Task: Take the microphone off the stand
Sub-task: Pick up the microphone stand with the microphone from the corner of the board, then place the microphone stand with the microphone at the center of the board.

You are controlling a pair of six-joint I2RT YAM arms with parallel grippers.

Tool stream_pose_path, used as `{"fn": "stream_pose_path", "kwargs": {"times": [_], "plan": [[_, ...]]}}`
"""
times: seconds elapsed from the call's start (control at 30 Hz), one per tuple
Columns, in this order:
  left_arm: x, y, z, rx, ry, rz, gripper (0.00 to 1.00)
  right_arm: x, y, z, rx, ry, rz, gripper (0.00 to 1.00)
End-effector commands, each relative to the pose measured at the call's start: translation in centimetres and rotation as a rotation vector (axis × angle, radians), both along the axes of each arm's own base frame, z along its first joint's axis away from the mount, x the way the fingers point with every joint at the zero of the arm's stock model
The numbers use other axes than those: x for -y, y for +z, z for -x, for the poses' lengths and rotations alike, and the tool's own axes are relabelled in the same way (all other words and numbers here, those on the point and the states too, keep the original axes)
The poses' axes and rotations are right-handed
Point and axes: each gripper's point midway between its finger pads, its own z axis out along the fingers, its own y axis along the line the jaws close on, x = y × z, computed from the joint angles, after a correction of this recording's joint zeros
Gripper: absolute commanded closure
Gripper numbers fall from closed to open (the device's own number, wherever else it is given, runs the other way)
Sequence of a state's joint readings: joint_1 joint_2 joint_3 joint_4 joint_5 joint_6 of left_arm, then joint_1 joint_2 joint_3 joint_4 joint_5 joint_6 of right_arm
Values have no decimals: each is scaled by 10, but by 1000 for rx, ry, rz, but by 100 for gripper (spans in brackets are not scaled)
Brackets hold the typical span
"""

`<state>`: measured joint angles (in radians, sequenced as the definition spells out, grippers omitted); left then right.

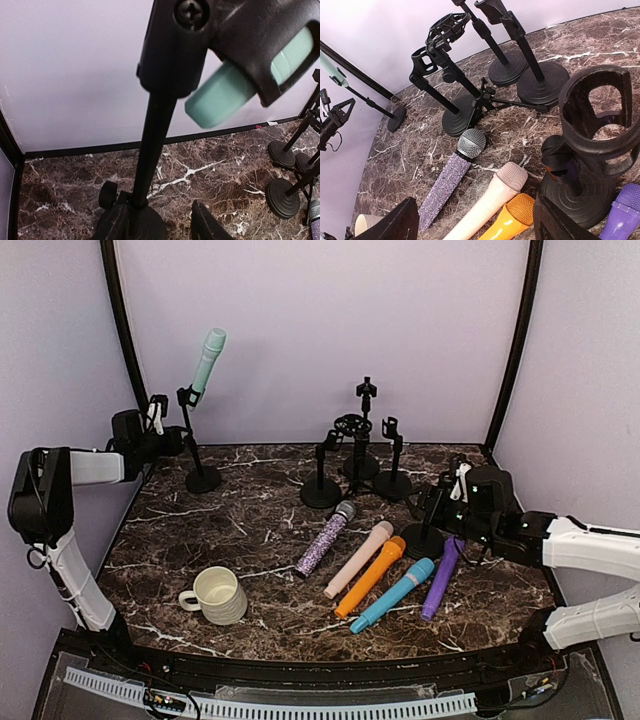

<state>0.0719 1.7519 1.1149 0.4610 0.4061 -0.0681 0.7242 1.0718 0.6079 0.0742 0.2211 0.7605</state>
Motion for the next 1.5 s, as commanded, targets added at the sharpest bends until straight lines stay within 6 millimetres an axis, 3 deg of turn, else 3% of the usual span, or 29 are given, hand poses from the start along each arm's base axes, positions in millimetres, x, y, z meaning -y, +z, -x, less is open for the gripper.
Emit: {"fn": "stream_pose_path", "kwargs": {"times": [0.0,0.03,0.23,0.67,0.83,0.87,0.9,0.93,0.97,1.0,1.03,1.07,1.1,1.13,1.17,1.2,1.27,1.47], "plan": [[-4,38,-20,145,-13,-62,61,-4,15,-10,34,-13,-17,21],[-4,29,-24,132,-17,-74,62,-5,14,-11,30,-14,-15,21],[-8,20,-42,141,-3,-105,68,-12,17,-17,18,-11,-27,22],[1,3,-46,177,-44,-208,97,-20,10,-24,-22,-18,-39,23],[11,20,-38,252,-11,-286,100,-19,14,-26,-15,-25,-34,23],[14,19,-35,252,-7,-290,100,-19,15,-26,-13,-26,-34,23],[11,31,-33,281,23,-297,100,-18,16,-26,-10,-28,-34,23],[25,32,-28,287,10,-295,100,-18,17,-26,-6,-28,-34,23],[26,48,-23,326,41,-297,100,-18,18,-25,-5,-28,-34,23],[36,46,-17,328,36,-296,100,-17,18,-26,-1,-29,-35,23],[36,64,-11,370,73,-295,100,-17,20,-25,3,-30,-35,23],[48,63,-4,374,66,-288,100,-17,20,-25,6,-29,-34,23],[47,80,2,406,103,-272,100,-17,22,-25,11,-27,-34,23],[58,79,9,404,96,-259,100,-16,23,-24,16,-25,-33,23],[58,92,15,426,130,-234,100,-16,25,-24,23,-24,-34,23],[68,88,22,421,125,-225,100,-16,26,-24,27,-21,-33,23],[75,101,36,445,166,-193,100,-16,28,-24,38,-17,-31,23],[122,94,69,399,163,-103,100,-19,36,-24,70,4,-33,23]]}}
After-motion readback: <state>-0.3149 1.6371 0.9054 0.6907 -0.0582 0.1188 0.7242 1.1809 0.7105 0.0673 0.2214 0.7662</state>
